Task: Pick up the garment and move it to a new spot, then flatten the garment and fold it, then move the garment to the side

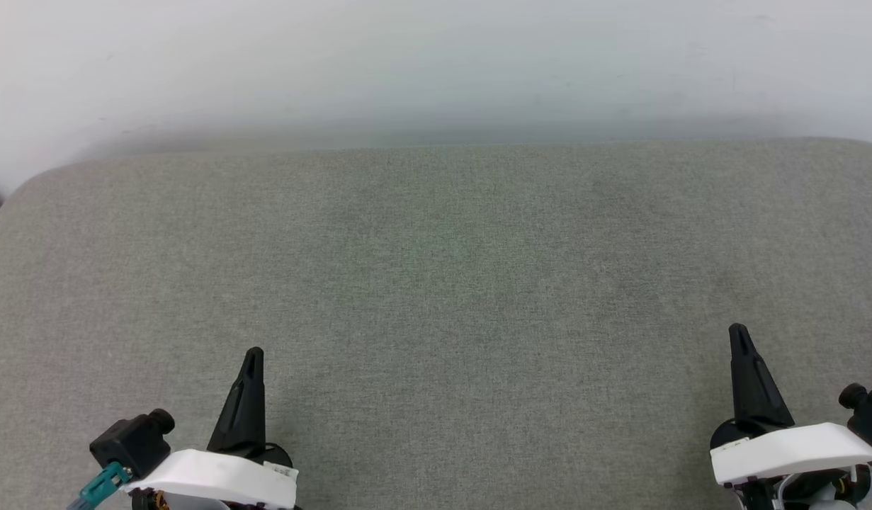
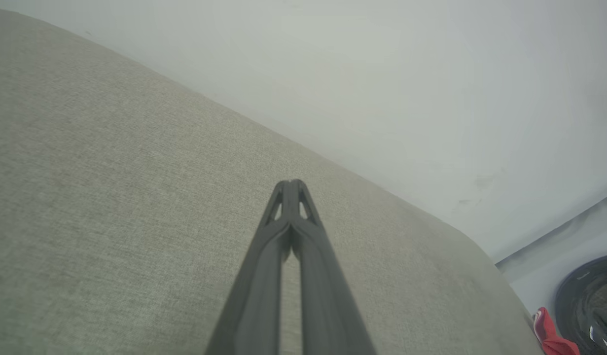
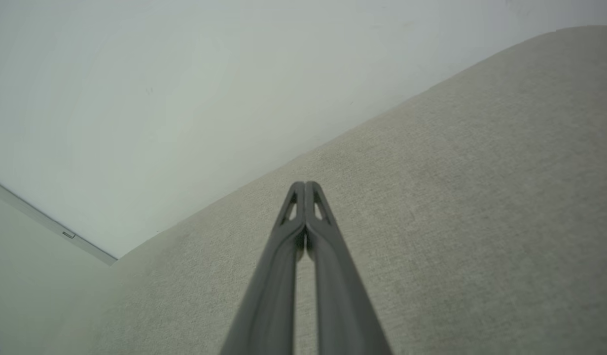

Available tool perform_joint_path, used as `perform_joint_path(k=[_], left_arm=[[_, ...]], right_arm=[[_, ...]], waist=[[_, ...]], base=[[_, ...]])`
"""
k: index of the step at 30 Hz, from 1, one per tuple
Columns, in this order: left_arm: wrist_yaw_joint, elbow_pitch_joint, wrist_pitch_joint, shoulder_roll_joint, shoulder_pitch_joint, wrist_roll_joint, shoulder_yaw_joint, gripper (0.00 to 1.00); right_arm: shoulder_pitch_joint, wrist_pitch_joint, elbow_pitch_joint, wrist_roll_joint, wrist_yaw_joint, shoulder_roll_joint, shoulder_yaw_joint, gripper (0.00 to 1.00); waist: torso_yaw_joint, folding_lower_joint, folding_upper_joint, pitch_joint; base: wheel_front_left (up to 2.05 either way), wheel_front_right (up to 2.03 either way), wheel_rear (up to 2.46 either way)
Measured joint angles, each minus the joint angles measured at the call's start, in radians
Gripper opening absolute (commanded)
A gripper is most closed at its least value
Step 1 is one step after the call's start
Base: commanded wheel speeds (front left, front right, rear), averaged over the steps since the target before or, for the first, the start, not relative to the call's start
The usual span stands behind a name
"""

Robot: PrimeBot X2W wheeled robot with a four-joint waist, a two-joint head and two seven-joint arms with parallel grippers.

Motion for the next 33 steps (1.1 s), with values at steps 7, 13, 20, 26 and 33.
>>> perform_joint_path(k=[7,13,20,26,33], left_arm=[[0.0,0.016,0.024,0.002,-0.016,-0.106,0.008,0.0],[0.0,0.025,0.043,0.003,-0.021,-0.191,0.017,0.0],[0.0,0.036,0.064,0.004,-0.032,-0.281,0.026,0.0],[0.0,0.046,0.079,0.004,-0.038,-0.352,0.032,0.0],[0.0,0.057,0.101,0.004,-0.045,-0.432,0.041,0.0]], right_arm=[[-0.011,0.023,0.01,0.112,0.0,-0.004,-0.001,0.0],[-0.014,0.043,0.016,0.199,0.0,-0.006,-0.002,0.0],[-0.02,0.061,0.024,0.294,0.0,-0.008,-0.004,0.0],[-0.026,0.079,0.03,0.368,0.0,-0.01,-0.007,0.0],[-0.032,0.097,0.039,0.452,0.0,-0.011,-0.011,0.0]], waist=[[0.0,0.0,0.0,-0.006],[0.0,0.0,0.0,-0.011],[0.0,0.0,0.0,-0.017],[0.001,0.0,0.0,-0.023],[0.001,0.0,0.0,-0.029]], base=[[0.0,0.0,0.0],[0.0,0.0,0.0],[0.0,0.0,0.0],[0.0,0.0,0.0],[0.0,0.0,0.0]])
